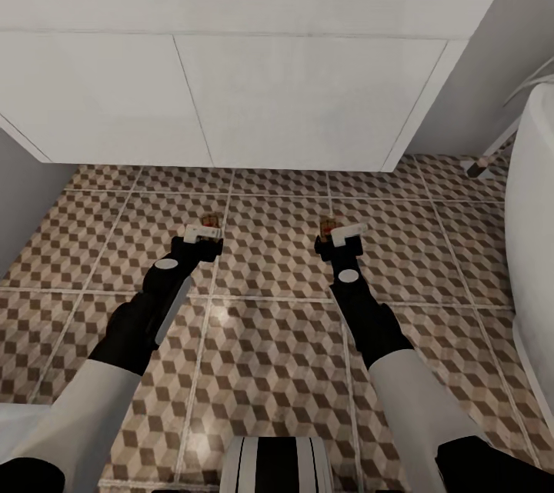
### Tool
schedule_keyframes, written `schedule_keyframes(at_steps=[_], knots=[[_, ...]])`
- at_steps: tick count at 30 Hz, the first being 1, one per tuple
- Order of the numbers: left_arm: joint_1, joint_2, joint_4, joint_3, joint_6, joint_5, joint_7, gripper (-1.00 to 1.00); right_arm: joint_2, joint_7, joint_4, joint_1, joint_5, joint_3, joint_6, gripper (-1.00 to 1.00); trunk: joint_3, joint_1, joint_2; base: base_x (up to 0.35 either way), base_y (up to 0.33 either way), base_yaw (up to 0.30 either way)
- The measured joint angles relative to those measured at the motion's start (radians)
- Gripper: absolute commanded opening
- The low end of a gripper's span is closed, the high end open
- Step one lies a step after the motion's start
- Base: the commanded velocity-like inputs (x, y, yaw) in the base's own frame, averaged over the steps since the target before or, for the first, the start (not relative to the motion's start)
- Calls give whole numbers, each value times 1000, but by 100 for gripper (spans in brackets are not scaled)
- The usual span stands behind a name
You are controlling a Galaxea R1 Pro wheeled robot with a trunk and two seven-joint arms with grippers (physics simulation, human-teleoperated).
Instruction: Take the four mousetraps from the cabinet in the bathroom and place them on the bathroom floor. Make sure all four end up on the same floor surface, and ensure that at least two of them are either under or directly next to the same bathroom sink.
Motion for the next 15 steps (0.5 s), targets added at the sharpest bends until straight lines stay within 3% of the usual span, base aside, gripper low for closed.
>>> schedule_keyframes(at_steps=[4, 15], knots=[[0, 0, -44, 0, 50, 1, 0, -100, -1, 1, -1, 0, -13, 0, 6, -100, 0, 0, 0, 0, 0, 0], [0, 0, -91, 2, 59, 1, 0, -100, 1, 1, -3, 0, -15, 1, 6, -100, -15, 0, 0, 0, 0, 0]])
